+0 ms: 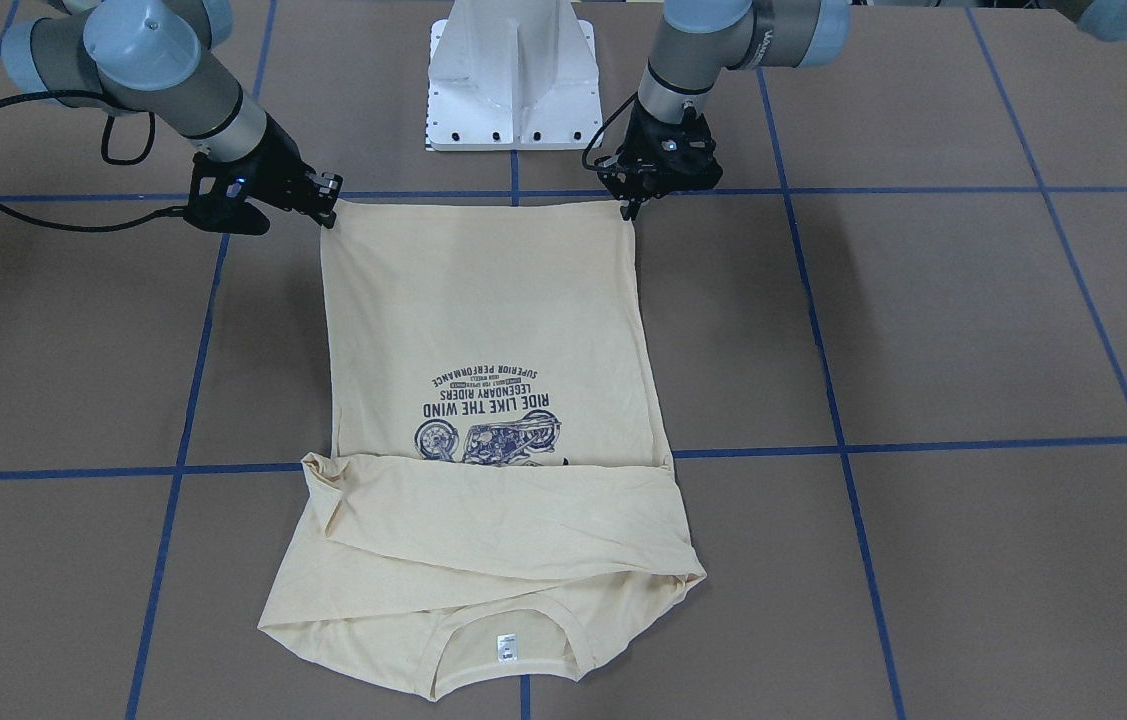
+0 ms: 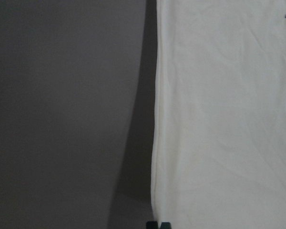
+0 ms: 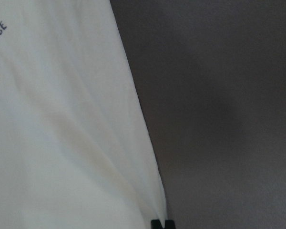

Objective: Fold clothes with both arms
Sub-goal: 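Pull both grippers toward the robot along the shirt's sides, then lift the hem with both grippers and carry it over toward the collar, then lower the hem onto the shirt near the collar with both grippers, then open both grippers and raise them off the folded shirt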

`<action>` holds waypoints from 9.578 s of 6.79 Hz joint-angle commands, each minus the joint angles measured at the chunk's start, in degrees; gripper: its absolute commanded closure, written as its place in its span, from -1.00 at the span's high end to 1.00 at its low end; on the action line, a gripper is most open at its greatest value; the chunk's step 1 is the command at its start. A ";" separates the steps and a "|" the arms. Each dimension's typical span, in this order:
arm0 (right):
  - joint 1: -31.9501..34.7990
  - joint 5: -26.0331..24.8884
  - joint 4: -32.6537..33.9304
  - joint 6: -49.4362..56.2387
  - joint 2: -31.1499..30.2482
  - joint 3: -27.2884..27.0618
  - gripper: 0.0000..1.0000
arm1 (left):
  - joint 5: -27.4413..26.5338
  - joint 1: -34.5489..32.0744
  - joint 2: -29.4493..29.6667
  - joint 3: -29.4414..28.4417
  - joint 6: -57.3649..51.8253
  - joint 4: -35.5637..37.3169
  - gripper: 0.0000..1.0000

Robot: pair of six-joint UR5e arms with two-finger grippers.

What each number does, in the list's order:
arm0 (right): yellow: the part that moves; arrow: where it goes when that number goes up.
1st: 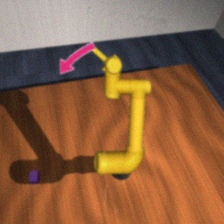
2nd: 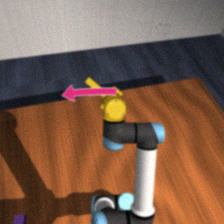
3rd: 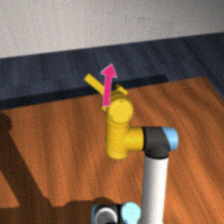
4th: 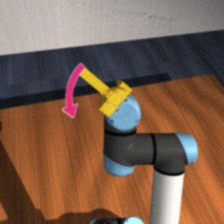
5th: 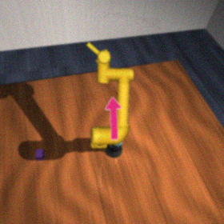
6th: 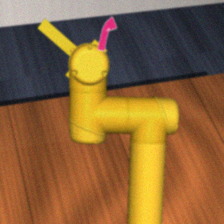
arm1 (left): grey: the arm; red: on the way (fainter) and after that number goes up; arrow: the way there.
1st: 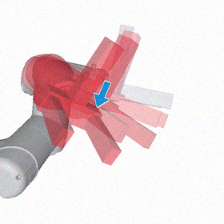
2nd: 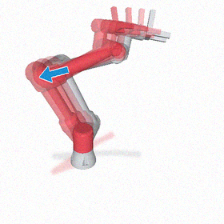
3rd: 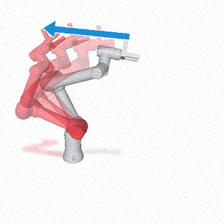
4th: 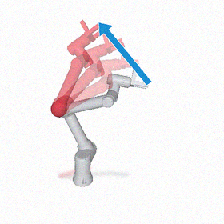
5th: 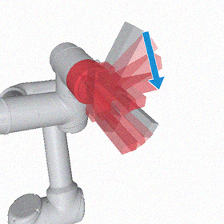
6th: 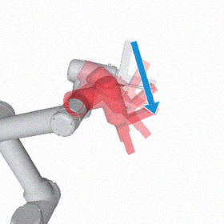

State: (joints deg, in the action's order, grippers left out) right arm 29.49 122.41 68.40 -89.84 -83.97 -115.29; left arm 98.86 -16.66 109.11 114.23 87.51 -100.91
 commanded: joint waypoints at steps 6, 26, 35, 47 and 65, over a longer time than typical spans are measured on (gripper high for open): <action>7.55 13.30 -0.81 -2.57 2.11 -1.01 -1.00 | 4.40 0.37 -0.48 9.78 -3.29 1.24 -1.00; 27.91 12.95 -0.89 3.79 18.67 18.94 -1.00 | 23.57 -31.59 16.21 -18.76 -12.63 -8.07 -1.00; 27.03 9.52 -11.07 3.88 28.60 42.32 -1.00 | 19.72 -29.57 26.75 -45.03 -10.87 -28.36 -1.00; 24.74 5.03 -10.92 3.97 31.50 48.67 -1.00 | 17.24 -29.21 26.77 -50.69 -11.05 -30.75 -1.00; 19.40 2.58 -11.01 4.32 17.48 28.85 0.99 | 17.86 -30.45 22.55 -35.32 -8.41 -22.15 0.97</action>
State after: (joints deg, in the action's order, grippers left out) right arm 51.27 125.13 57.25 -85.39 -61.80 -81.53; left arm 116.72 -47.13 132.55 76.89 79.10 -124.37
